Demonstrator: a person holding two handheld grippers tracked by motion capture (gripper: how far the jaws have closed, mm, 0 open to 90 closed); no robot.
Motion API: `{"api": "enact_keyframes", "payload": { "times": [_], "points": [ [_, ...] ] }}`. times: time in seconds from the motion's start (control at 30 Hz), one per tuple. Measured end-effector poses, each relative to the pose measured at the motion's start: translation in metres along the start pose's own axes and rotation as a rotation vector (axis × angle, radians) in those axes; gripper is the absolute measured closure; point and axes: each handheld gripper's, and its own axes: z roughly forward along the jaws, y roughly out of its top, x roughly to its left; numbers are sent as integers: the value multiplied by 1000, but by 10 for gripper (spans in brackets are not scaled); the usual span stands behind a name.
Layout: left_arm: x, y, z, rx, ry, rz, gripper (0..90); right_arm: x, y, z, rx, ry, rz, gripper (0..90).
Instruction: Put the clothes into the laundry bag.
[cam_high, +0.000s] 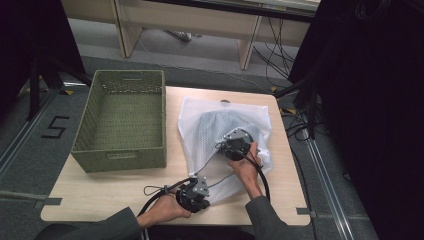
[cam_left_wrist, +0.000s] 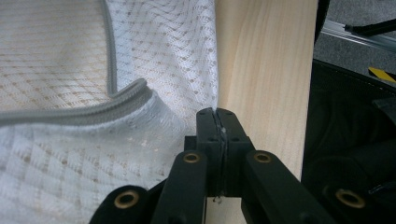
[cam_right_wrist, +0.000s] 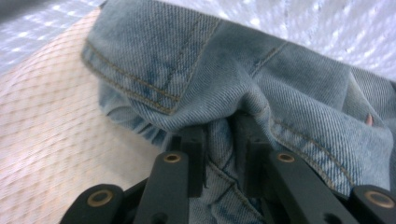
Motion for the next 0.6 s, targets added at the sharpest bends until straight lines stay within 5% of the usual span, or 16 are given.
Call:
{"api": "enact_keyframes", "payload": {
  "times": [0.2,0.33,0.43,0.6],
  "points": [
    [-1,0,-1,9,2,10,882,-5,-4,-5,-10,32,29,740],
    [1,-1,-1,-1,-3,6,882,-13,-3,-3,-27,-20,29,770],
    [0,-1,-1,0,-5,-6,882,-23,-7,-1,-35,-47,81,768],
    [0,-1,0,-3,-10,-24,877,-25,-12,-4,-32,18,123,715]
  ]
}}
